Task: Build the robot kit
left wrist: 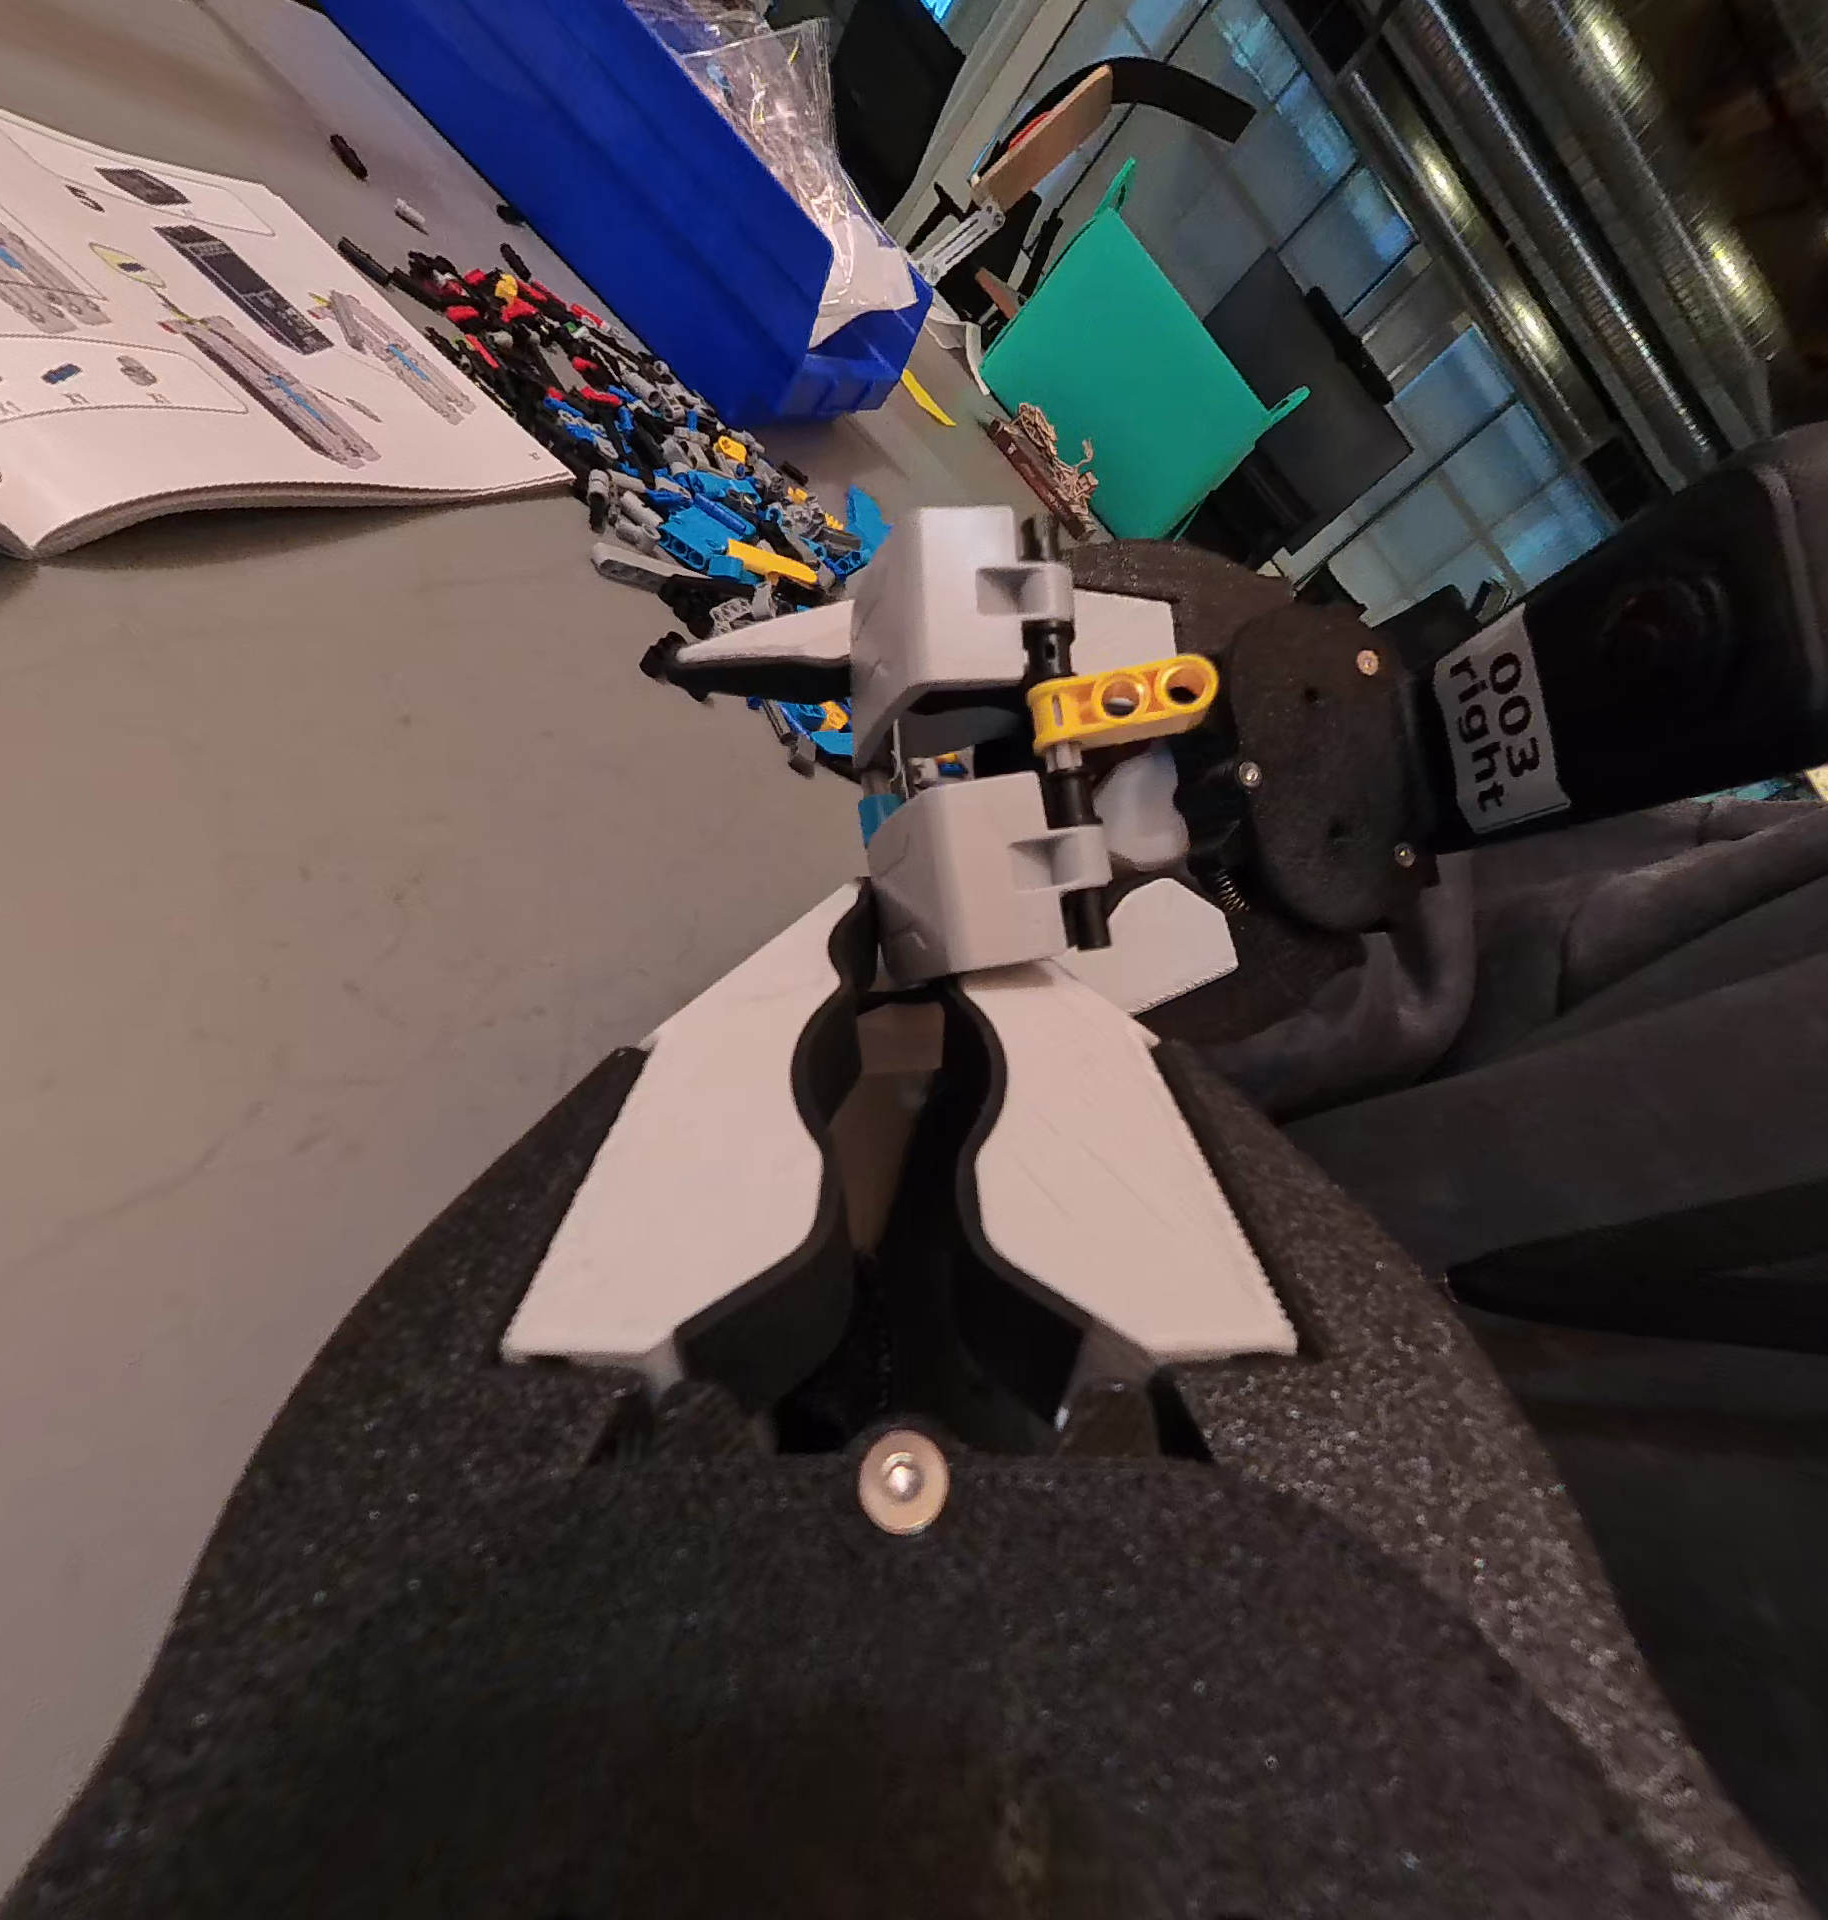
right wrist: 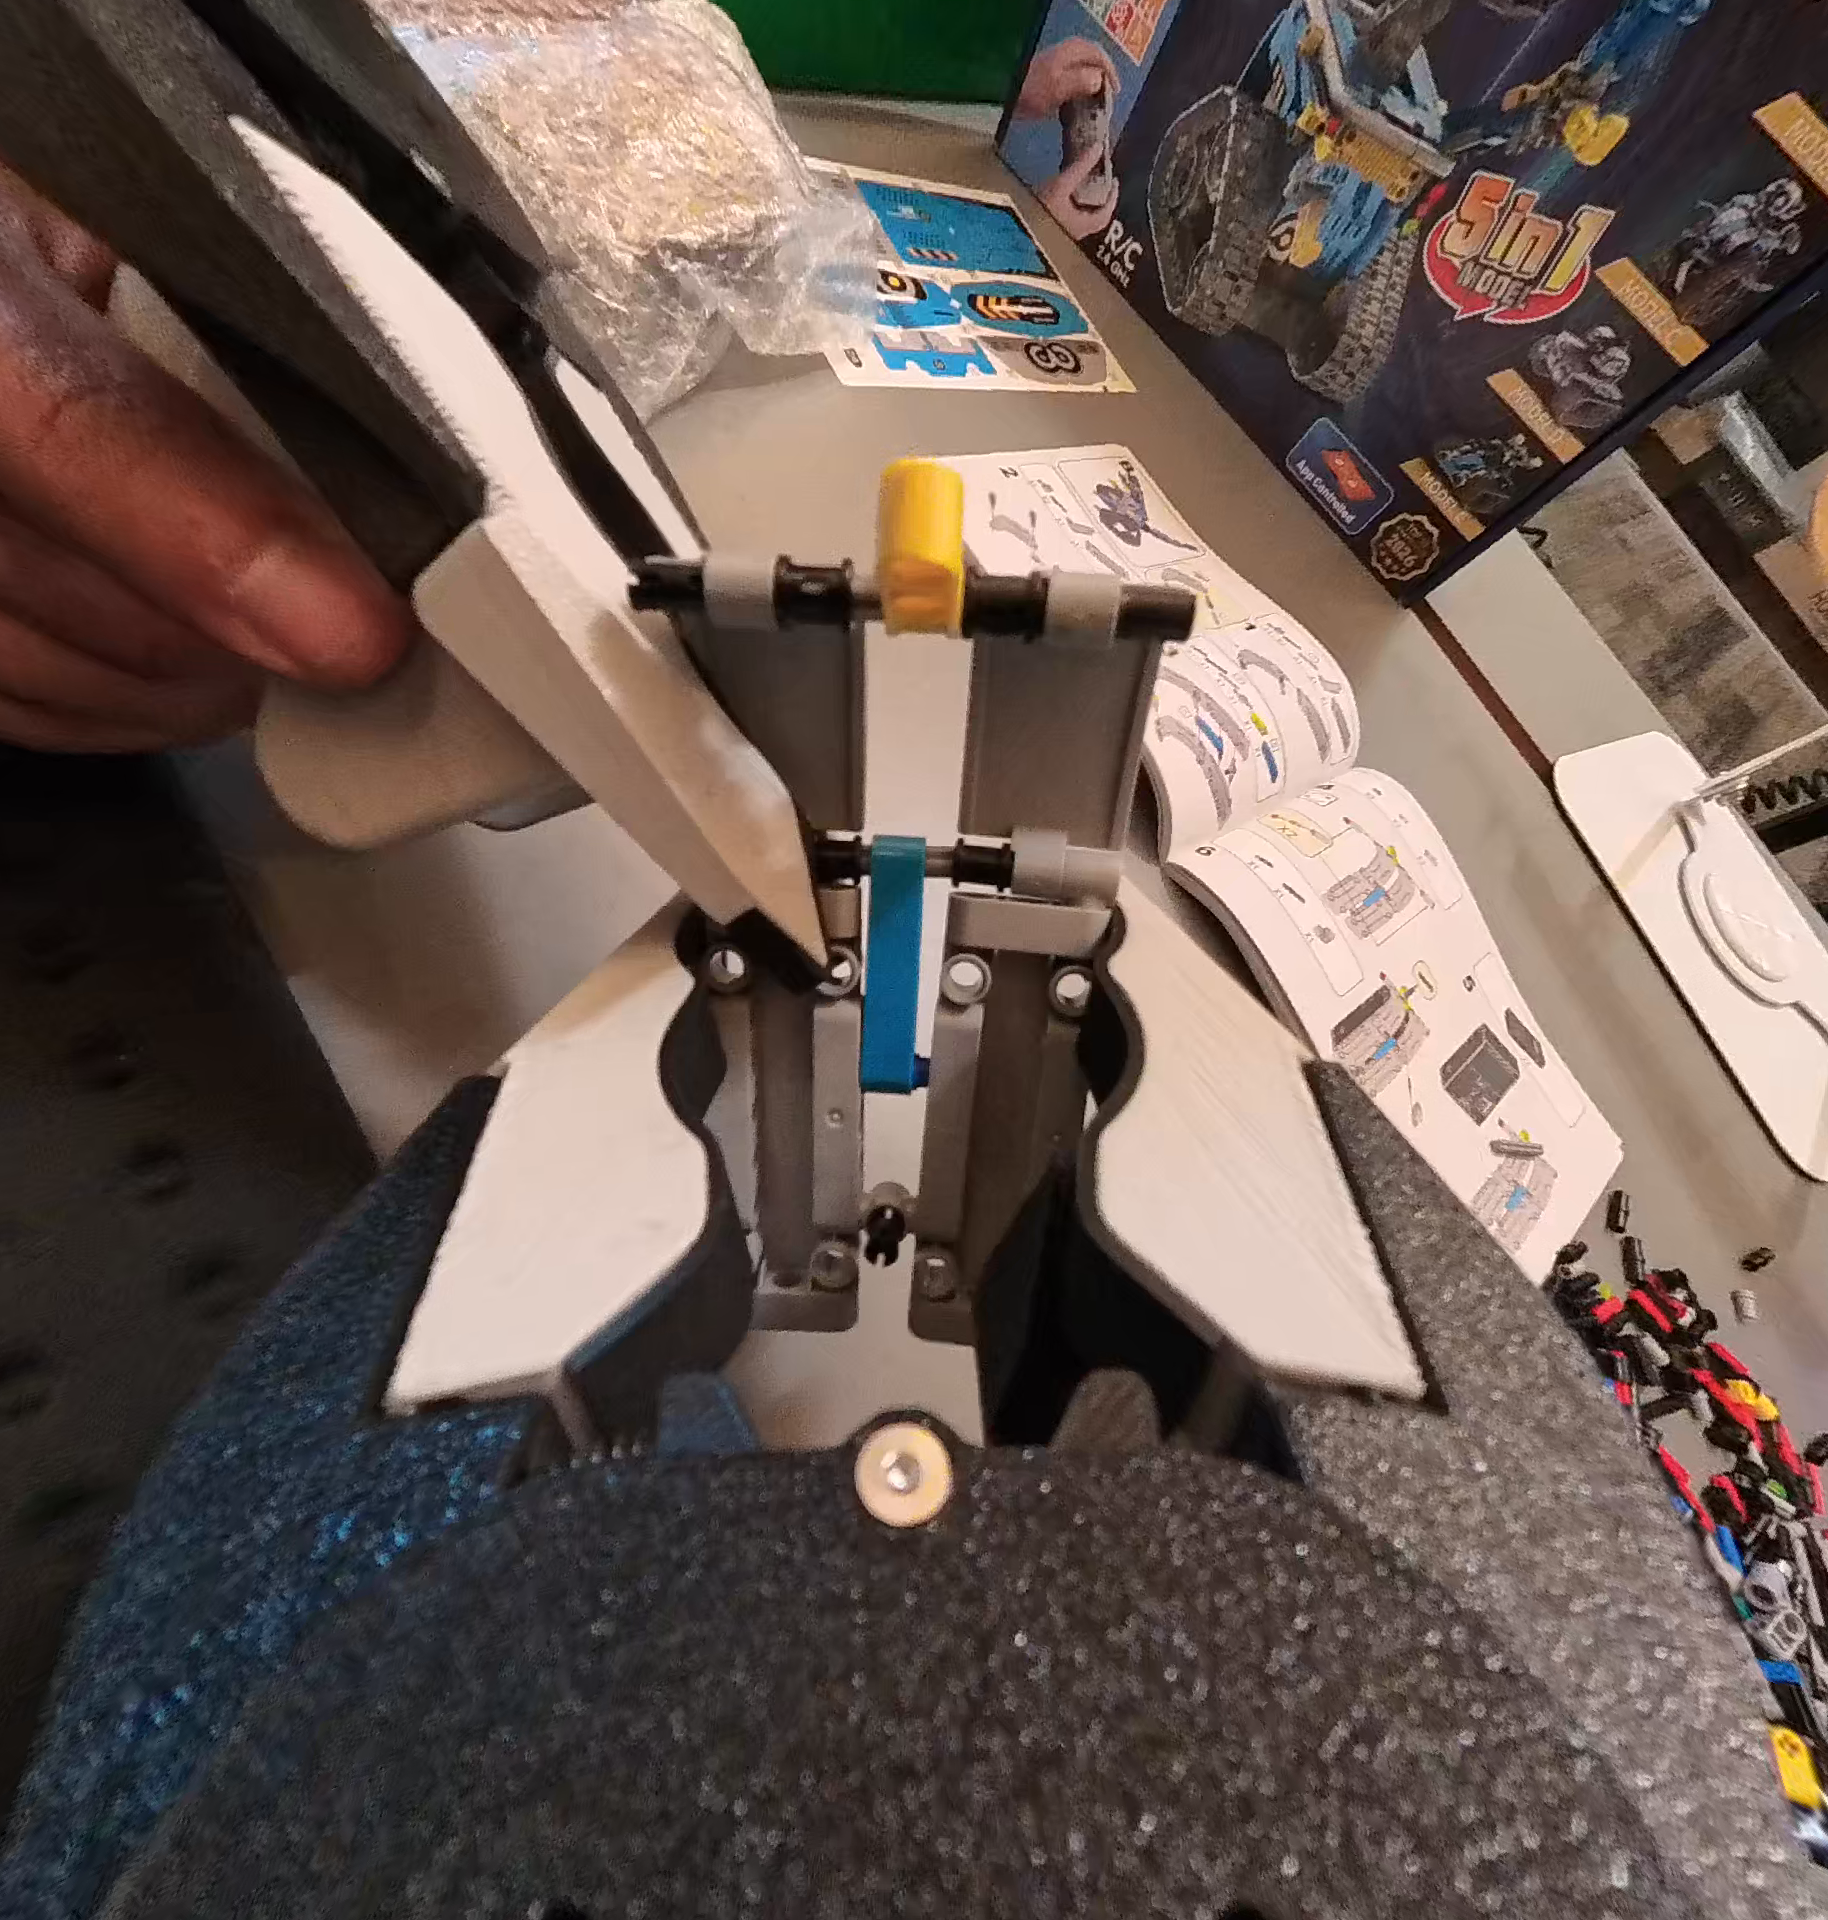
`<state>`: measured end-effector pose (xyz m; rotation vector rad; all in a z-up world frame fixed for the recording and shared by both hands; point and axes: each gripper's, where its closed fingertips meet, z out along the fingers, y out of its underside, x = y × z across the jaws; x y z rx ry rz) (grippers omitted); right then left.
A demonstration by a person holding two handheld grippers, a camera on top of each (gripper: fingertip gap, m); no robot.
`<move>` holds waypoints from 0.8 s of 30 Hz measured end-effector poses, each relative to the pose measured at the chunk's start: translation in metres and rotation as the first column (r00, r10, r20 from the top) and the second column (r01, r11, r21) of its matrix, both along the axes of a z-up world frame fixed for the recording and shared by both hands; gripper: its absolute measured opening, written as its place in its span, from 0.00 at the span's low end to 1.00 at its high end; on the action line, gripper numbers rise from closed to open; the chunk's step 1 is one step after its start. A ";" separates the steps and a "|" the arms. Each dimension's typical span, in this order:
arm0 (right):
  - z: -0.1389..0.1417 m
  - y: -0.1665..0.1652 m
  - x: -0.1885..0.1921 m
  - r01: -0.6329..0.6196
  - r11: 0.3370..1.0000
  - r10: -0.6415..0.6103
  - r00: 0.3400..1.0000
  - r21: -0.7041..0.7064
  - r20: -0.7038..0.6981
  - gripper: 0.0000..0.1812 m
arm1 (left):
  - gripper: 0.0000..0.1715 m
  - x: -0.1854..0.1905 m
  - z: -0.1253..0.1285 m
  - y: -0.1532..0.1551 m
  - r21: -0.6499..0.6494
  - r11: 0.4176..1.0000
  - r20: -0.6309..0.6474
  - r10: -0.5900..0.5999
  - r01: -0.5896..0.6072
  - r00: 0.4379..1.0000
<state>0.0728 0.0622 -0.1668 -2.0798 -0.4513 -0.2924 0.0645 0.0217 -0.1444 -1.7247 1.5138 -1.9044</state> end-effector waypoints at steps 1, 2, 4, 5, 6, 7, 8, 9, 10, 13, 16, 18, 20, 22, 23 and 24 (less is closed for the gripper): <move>-0.001 -0.001 0.000 -0.001 1.000 0.001 1.000 -0.004 0.000 0.37 | 0.03 0.000 -0.001 -0.001 0.002 1.000 -0.002 -0.002 0.002 1.000; -0.001 -0.001 -0.001 -0.002 1.000 0.002 1.000 -0.002 -0.004 0.36 | 0.03 0.000 -0.001 -0.001 -0.004 1.000 -0.003 -0.003 0.003 1.000; -0.003 -0.001 -0.004 -0.024 1.000 0.024 0.999 -0.010 -0.022 0.34 | 0.02 0.000 -0.002 -0.002 -0.002 1.000 -0.005 -0.006 0.006 1.000; -0.004 -0.002 -0.004 -0.028 0.999 0.028 0.999 -0.015 -0.026 0.34 | 0.03 0.000 -0.003 -0.002 0.006 1.000 -0.010 -0.004 0.005 1.000; -0.002 -0.001 -0.003 -0.025 1.000 0.025 0.999 0.007 -0.026 0.34 | 0.03 0.001 -0.001 -0.002 0.002 1.000 -0.001 0.001 -0.001 1.000; -0.001 -0.001 -0.003 -0.019 1.000 0.020 0.999 0.009 -0.026 0.34 | 0.03 0.002 -0.001 -0.002 0.001 1.000 -0.002 0.001 -0.001 1.000; -0.004 -0.001 -0.003 -0.026 1.000 0.026 0.999 -0.007 -0.029 0.34 | 0.03 0.002 -0.003 -0.001 -0.007 1.000 -0.009 0.000 0.000 1.000; -0.004 0.000 -0.002 -0.030 1.000 0.030 0.999 -0.003 -0.025 0.34 | 0.03 0.002 -0.003 0.000 -0.012 1.000 -0.011 0.004 -0.004 1.000; -0.002 0.001 -0.002 -0.030 0.999 0.030 0.999 0.019 -0.010 0.34 | 0.03 0.002 -0.001 0.000 -0.011 1.000 -0.004 0.008 -0.009 1.000; -0.003 0.002 0.001 -0.017 1.000 0.017 1.000 0.018 0.007 0.35 | 0.04 0.004 -0.003 0.002 -0.027 1.000 -0.014 0.013 -0.013 1.000; -0.005 0.002 0.001 -0.026 1.000 0.026 0.999 0.007 -0.021 0.35 | 0.10 0.001 0.002 -0.001 -0.058 0.998 0.005 -0.022 0.022 1.000; -0.010 0.000 0.004 -0.030 0.999 0.029 0.998 -0.012 -0.063 0.36 | 0.17 -0.004 0.008 0.002 -0.072 0.997 0.042 -0.036 0.039 0.998; -0.006 -0.003 -0.001 -0.069 0.997 0.071 0.984 0.017 -0.165 0.35 | 0.24 -0.011 0.020 0.004 -0.070 0.995 0.106 -0.064 0.071 0.992; 0.004 -0.006 -0.010 -0.130 0.990 0.140 0.949 0.057 -0.284 0.35 | 0.36 -0.017 0.032 0.009 0.007 0.997 0.190 -0.078 0.079 0.979; 0.013 -0.011 -0.025 -0.217 0.971 0.237 0.900 0.095 -0.365 0.35 | 0.43 -0.021 0.040 0.007 0.058 0.995 0.243 -0.097 0.085 0.965; 0.021 -0.019 -0.043 -0.317 0.939 0.341 0.826 0.131 -0.449 0.35 | 0.46 -0.025 0.048 0.003 0.106 0.990 0.294 -0.121 0.094 0.948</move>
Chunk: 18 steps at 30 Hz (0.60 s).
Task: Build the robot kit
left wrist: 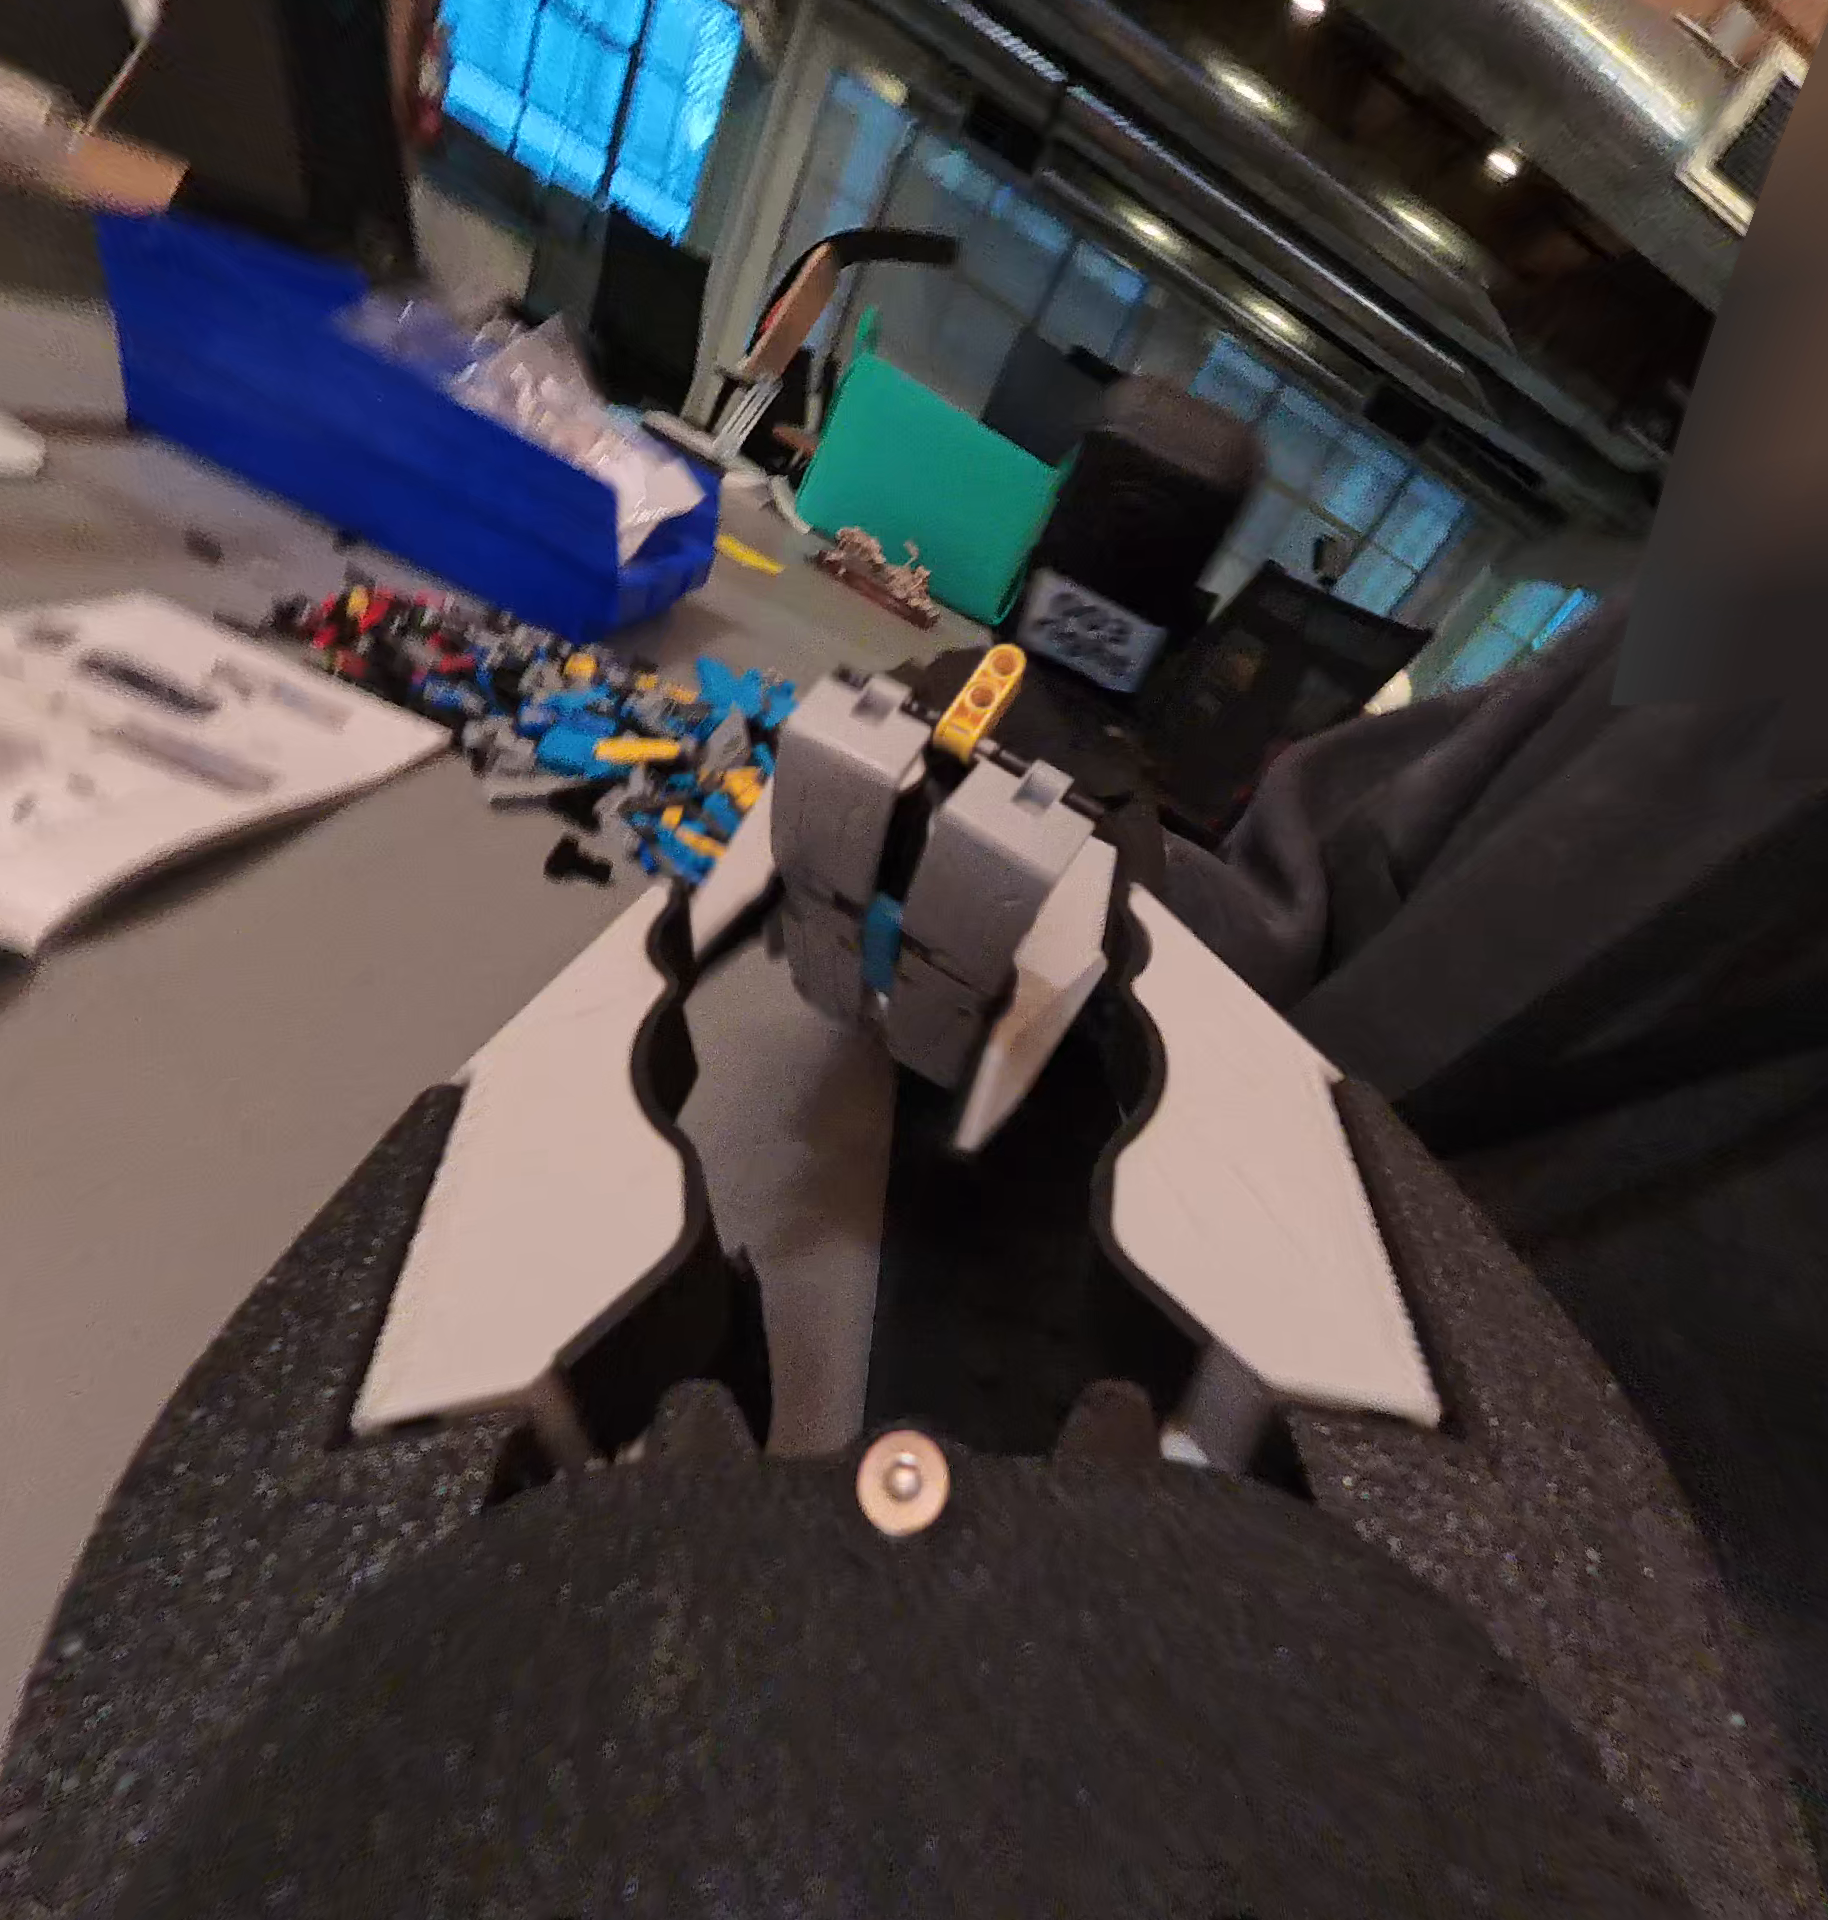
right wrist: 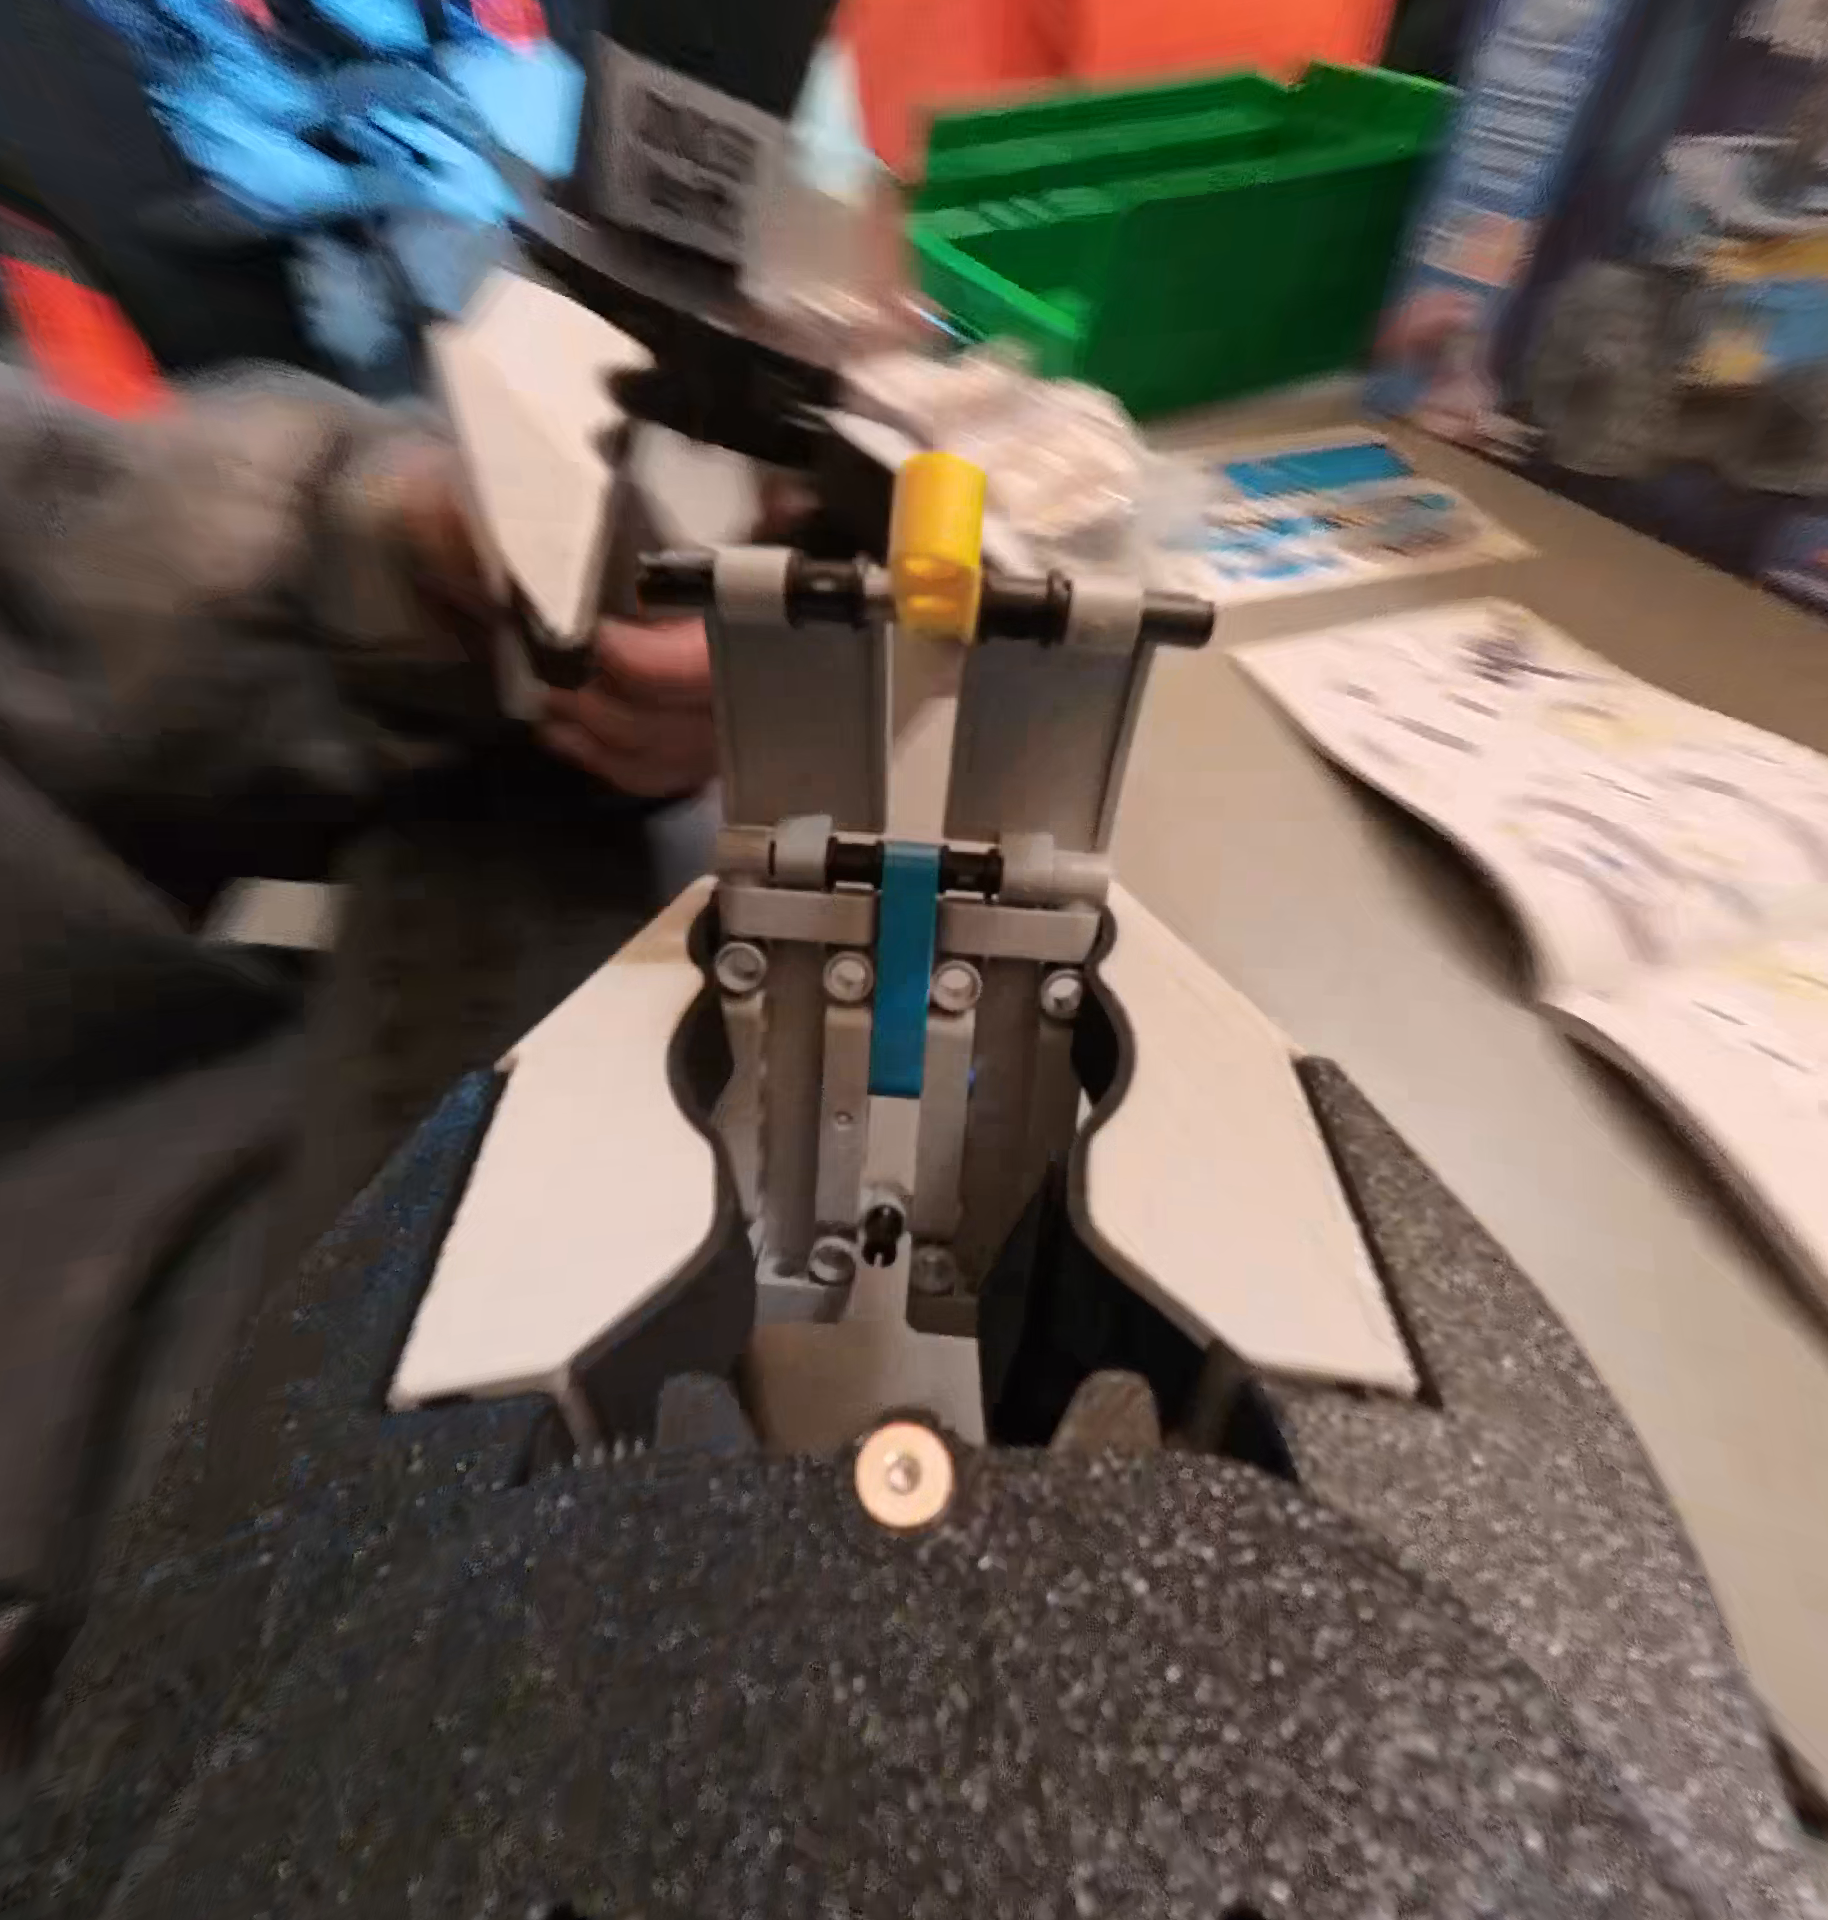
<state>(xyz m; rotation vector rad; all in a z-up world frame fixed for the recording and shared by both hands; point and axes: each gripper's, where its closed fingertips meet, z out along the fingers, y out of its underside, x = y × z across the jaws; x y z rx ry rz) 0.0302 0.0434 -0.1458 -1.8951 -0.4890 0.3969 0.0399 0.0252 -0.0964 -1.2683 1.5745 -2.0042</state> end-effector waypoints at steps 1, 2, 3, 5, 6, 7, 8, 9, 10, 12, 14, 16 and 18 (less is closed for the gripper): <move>0.008 -0.006 -0.013 -0.081 0.997 0.082 0.993 0.016 -0.079 0.35 | 0.48 -0.003 0.008 -0.004 0.023 1.000 0.055 -0.014 0.013 0.998; 0.014 -0.011 -0.022 -0.142 0.989 0.145 0.981 0.033 -0.126 0.35 | 0.49 -0.005 0.015 -0.008 0.024 0.999 0.092 -0.031 0.028 0.995; 0.017 -0.015 -0.028 -0.182 0.982 0.186 0.972 0.043 -0.145 0.35 | 0.50 -0.009 0.022 -0.014 0.006 0.998 0.119 -0.065 0.065 0.991; 0.020 -0.021 -0.038 -0.240 0.969 0.247 0.955 0.059 -0.162 0.35 | 0.50 -0.014 0.028 -0.021 -0.022 0.993 0.140 -0.115 0.119 0.984; 0.018 -0.021 -0.038 -0.235 0.970 0.241 0.959 0.058 -0.149 0.35 | 0.50 -0.015 0.027 -0.025 -0.015 0.991 0.138 -0.130 0.133 0.982; 0.016 -0.020 -0.038 -0.226 0.973 0.232 0.964 0.054 -0.130 0.35 | 0.50 -0.015 0.025 -0.028 -0.001 0.990 0.131 -0.140 0.141 0.981; 0.014 -0.020 -0.038 -0.227 0.973 0.231 0.965 0.047 -0.122 0.35 | 0.50 -0.015 0.022 -0.030 0.017 0.990 0.123 -0.140 0.139 0.982; 0.013 -0.020 -0.039 -0.230 0.972 0.233 0.965 0.039 -0.120 0.35 | 0.49 -0.014 0.020 -0.031 0.036 0.991 0.119 -0.135 0.132 0.984; 0.011 -0.021 -0.040 -0.236 0.971 0.238 0.964 0.029 -0.115 0.35 | 0.43 -0.014 0.019 -0.031 0.056 0.991 0.122 -0.131 0.125 0.984; 0.007 -0.022 -0.043 -0.250 0.968 0.250 0.964 0.013 -0.086 0.35 | 0.38 -0.016 0.018 -0.034 0.098 0.987 0.138 -0.138 0.125 0.981; 0.004 -0.024 -0.044 -0.262 0.965 0.262 0.963 -0.001 -0.065 0.36 | 0.38 -0.018 0.016 -0.036 0.127 0.984 0.128 -0.142 0.126 0.981; 0.006 -0.023 -0.042 -0.254 0.967 0.255 0.966 0.027 -0.047 0.36 | 0.37 -0.018 0.016 -0.035 0.159 0.982 0.135 -0.128 0.106 0.983; 0.013 -0.021 -0.036 -0.219 0.973 0.222 0.974 0.071 -0.038 0.35 | 0.37 -0.018 0.021 -0.032 0.190 0.980 0.161 -0.097 0.066 0.982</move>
